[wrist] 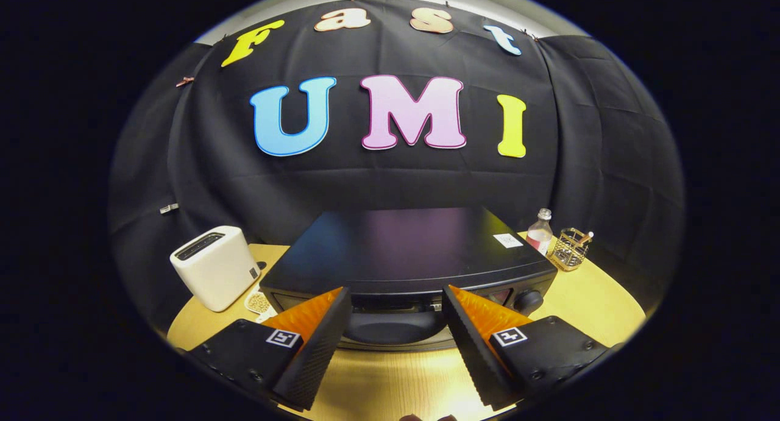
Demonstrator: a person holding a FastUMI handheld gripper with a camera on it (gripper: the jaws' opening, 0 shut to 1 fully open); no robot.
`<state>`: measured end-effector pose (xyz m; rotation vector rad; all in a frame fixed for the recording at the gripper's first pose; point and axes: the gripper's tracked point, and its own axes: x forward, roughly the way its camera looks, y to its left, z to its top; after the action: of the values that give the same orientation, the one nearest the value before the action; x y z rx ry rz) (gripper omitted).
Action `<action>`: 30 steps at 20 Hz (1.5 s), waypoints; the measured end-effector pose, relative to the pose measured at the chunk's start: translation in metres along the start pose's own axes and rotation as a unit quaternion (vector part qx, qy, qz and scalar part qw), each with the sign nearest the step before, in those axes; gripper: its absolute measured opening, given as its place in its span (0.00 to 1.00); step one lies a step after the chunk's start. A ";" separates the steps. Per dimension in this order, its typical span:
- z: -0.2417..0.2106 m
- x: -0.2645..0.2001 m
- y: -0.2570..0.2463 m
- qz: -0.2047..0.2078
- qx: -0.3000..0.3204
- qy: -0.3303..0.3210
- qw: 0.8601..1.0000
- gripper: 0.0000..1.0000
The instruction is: Open the toaster oven, put the food inside, and close the toaster oven door.
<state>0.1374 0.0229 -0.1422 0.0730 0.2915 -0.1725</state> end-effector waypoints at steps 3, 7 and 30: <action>-0.003 0.009 0.000 -0.008 -0.003 0.001 1.000 0.98; -0.007 0.010 0.003 0.005 -0.018 0.009 1.000 0.97; -0.145 -0.089 -0.007 0.068 -0.052 0.133 0.987 0.97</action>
<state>0.0114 0.0443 -0.2546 0.0117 0.5592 -0.0101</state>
